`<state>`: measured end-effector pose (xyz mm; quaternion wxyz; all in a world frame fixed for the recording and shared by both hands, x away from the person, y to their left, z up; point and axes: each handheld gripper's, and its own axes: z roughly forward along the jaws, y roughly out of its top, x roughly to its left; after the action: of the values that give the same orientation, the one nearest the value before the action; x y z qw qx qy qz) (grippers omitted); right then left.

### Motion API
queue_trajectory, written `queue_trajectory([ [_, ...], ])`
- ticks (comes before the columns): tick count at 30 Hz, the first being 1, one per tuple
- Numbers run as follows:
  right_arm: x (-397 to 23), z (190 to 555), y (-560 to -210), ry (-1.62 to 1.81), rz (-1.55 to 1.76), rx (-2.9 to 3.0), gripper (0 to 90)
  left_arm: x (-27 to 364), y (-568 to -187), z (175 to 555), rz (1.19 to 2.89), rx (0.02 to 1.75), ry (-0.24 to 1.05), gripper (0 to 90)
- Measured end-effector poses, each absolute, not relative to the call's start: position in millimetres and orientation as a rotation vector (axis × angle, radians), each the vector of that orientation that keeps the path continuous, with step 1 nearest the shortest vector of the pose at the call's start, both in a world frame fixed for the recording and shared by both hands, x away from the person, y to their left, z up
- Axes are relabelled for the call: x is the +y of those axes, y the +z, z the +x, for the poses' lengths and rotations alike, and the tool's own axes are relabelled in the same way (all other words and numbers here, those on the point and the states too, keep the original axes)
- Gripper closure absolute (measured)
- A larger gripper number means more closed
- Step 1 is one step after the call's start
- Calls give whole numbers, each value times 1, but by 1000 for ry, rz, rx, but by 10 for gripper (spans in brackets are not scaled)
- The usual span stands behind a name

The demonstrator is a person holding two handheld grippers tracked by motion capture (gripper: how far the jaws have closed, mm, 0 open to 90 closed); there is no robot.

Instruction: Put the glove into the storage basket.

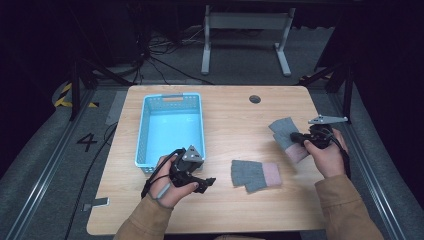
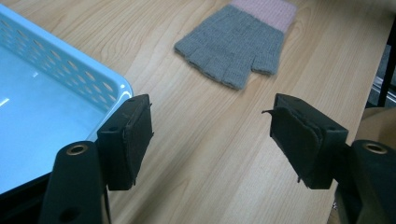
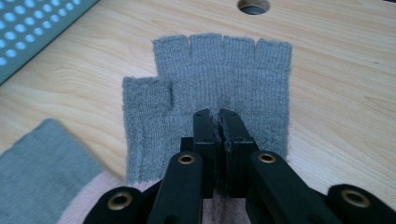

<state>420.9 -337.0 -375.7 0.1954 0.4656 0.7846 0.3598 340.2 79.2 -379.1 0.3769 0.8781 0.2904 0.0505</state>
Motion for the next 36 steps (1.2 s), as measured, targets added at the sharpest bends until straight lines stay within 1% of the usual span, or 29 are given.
queue_trajectory([
  [3, -329, 414, -368, 1035, 1260, 2242, 868, 82, -377, 343, 2219, 773, 187, 291],
  [5, -326, 411, -365, 1049, 1231, 2262, 868, 84, -375, 344, 2210, 769, 198, 291],
  [14, -310, 401, -360, 1061, 1101, 2399, 866, 86, -372, 346, 2173, 764, 169, 319],
  [17, -303, 396, -359, 1051, 1050, 2461, 865, 87, -373, 348, 2175, 794, 152, 316],
  [27, -286, 383, -361, 1019, 933, 2566, 864, 75, -374, 351, 2214, 774, 153, 304],
  [32, -279, 379, -366, 1018, 845, 2622, 863, 70, -375, 353, 2215, 764, 151, 322],
  [36, -272, 376, -374, 1002, 766, 2679, 863, 63, -376, 354, 2230, 724, 125, 375],
])
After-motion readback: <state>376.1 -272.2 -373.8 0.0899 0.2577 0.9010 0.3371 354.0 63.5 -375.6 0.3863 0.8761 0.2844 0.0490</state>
